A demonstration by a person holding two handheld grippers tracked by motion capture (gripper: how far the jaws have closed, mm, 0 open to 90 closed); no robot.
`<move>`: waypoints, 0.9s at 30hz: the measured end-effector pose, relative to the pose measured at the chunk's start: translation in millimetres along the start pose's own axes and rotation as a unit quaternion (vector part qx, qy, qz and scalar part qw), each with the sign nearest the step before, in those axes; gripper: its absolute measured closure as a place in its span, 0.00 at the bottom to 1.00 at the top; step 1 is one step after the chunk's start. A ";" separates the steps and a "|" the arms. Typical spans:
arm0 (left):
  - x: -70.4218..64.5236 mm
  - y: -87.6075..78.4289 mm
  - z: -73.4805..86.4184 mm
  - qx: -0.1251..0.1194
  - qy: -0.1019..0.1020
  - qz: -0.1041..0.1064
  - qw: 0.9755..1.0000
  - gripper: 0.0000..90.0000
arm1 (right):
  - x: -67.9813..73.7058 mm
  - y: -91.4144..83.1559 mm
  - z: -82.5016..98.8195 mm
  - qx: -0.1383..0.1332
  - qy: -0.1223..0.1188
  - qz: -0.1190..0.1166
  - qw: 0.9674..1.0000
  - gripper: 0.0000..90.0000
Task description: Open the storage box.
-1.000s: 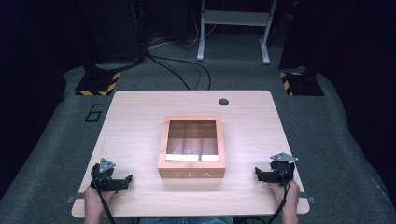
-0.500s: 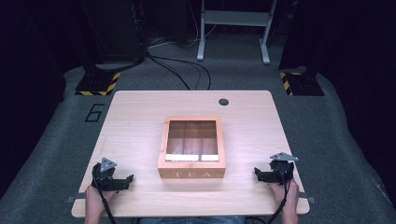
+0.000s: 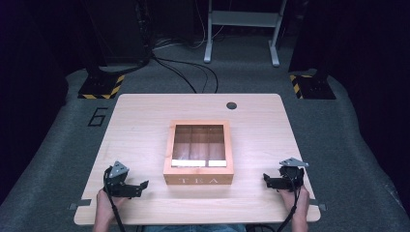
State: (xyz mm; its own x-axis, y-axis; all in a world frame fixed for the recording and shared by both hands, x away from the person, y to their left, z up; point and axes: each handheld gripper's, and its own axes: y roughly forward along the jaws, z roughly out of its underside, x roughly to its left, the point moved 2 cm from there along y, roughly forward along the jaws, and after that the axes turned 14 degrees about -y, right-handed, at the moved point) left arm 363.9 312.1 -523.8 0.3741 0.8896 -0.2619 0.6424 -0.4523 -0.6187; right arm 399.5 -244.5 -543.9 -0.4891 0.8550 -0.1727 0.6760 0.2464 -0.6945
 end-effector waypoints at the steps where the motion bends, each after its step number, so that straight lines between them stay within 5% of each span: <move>1: -4.6 0.2 -2.1 -0.003 0.000 0.012 1.000 0.00 | 0.0 0.0 0.0 0.000 0.000 0.000 1.000 0.00; 7: -26.5 7.9 -9.5 -0.012 0.020 0.065 0.998 0.00 | 0.1 -0.1 0.0 0.000 0.000 0.000 1.000 0.00; 9: -38.6 14.3 -12.2 -0.017 0.029 0.092 0.995 0.00 | 0.0 0.0 0.0 0.000 0.000 0.000 1.000 0.00; 14: -55.7 21.8 -18.3 -0.031 0.048 0.120 0.991 0.00 | 0.1 0.0 0.0 0.000 0.000 0.000 1.000 0.00; 27: -72.3 37.6 -28.2 -0.034 0.075 0.124 0.989 0.00 | 0.1 -0.1 0.1 0.000 0.000 0.000 1.000 0.00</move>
State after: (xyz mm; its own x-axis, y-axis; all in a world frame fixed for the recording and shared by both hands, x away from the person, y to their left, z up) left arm 379.8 229.0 -507.2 0.6172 0.7338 -0.2840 0.5596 -0.6631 -0.4972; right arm 399.4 -244.4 -543.9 -0.4883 0.8555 -0.1724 0.6762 0.2461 -0.6944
